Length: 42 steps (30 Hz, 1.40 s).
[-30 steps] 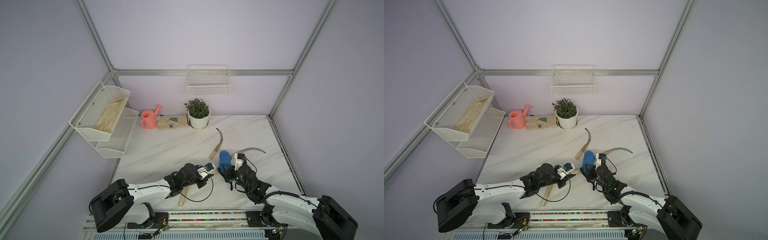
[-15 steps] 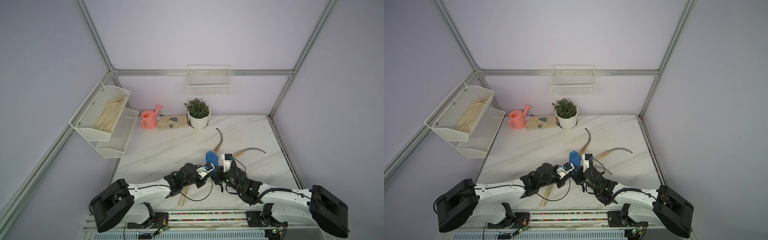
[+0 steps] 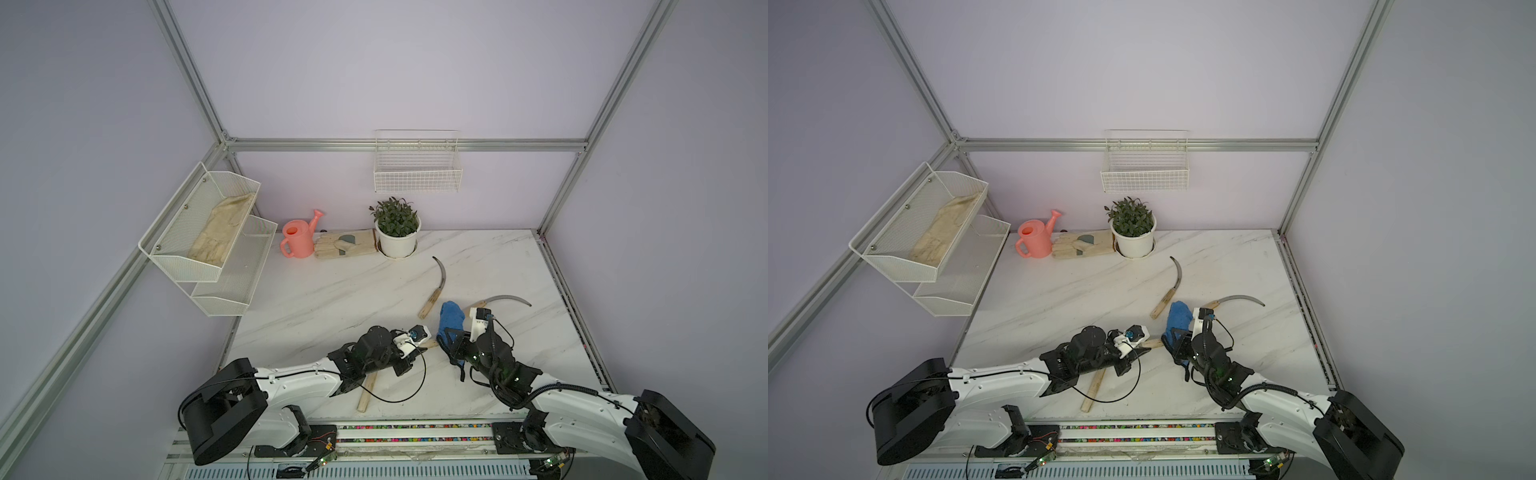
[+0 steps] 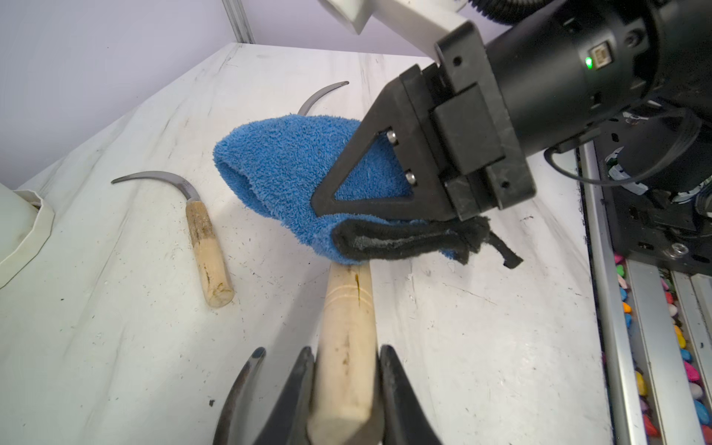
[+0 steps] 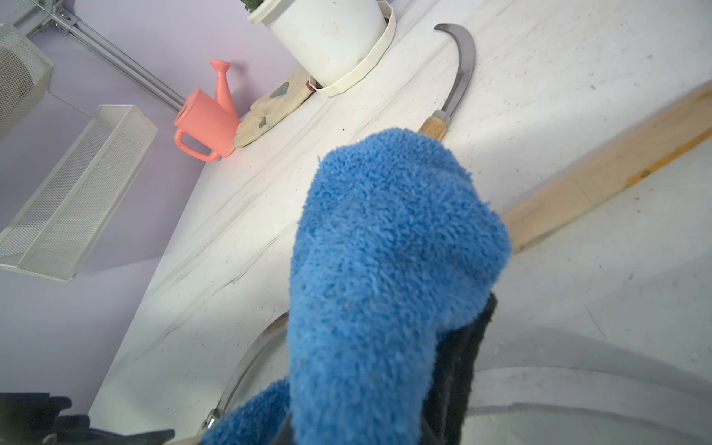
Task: Wipe small sickles with rags
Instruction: Wipe the small sickle.
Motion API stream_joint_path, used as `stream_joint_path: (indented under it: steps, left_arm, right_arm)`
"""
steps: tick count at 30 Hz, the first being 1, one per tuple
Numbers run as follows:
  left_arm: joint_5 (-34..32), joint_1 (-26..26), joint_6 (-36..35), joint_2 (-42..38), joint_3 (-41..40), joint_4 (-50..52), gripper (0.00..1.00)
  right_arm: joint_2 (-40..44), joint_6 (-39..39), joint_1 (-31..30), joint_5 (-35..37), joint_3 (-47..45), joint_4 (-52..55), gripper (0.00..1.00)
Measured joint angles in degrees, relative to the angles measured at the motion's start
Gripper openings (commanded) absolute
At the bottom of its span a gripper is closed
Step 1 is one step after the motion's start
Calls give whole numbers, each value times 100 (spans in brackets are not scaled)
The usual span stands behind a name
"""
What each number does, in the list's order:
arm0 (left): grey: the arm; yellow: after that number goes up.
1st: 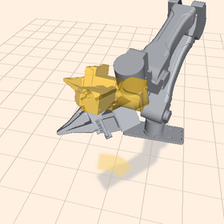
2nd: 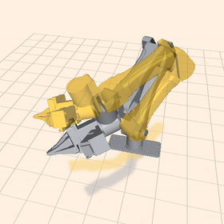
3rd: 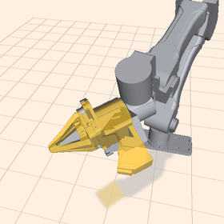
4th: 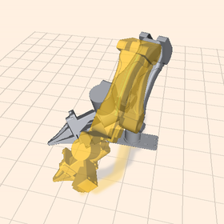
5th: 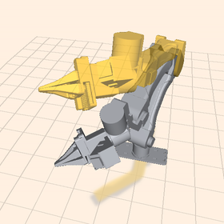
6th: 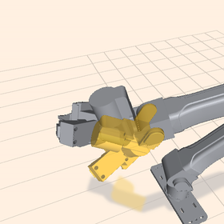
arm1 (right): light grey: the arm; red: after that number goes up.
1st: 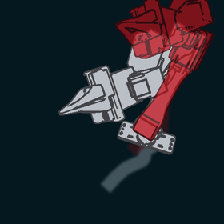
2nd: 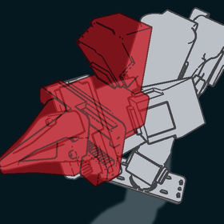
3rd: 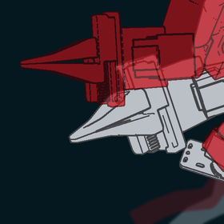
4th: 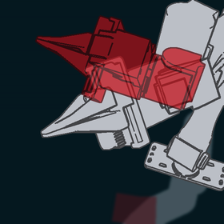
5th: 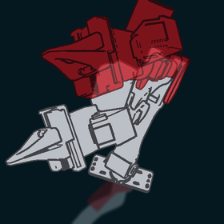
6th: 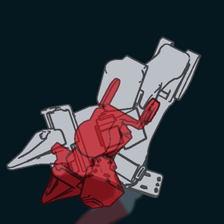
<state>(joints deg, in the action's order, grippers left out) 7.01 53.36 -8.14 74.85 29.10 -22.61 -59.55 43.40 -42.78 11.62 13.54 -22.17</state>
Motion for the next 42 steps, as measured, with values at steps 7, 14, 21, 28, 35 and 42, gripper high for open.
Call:
stream_joint_path:
  steps: [7, 14, 21, 28, 35, 42]
  left_arm:
    - [-13, 0, -2, -39, -13, -17, 0]
    - [-66, 0, -7, -74, -111, 4, 0]
    - [-107, 0, -4, -90, -184, 68, 0]
    - [-57, -4, -28, -238, -190, -63, 0]
    - [160, 2, -551, -284, -269, -503, 0]
    - [155, 0, -1246, -299, -651, -1239, 0]
  right_arm:
    - [-79, -61, -789, 177, 546, 278, 0]
    - [-378, -57, -1287, 219, 807, 140, 0]
    - [-570, 116, -997, 229, 625, -107, 0]
    - [-216, 201, 28, 13, 177, 109, 0]
    - [787, 295, 35, 76, 232, 1056, 0]
    - [1735, 592, 479, 420, 232, 2081, 0]
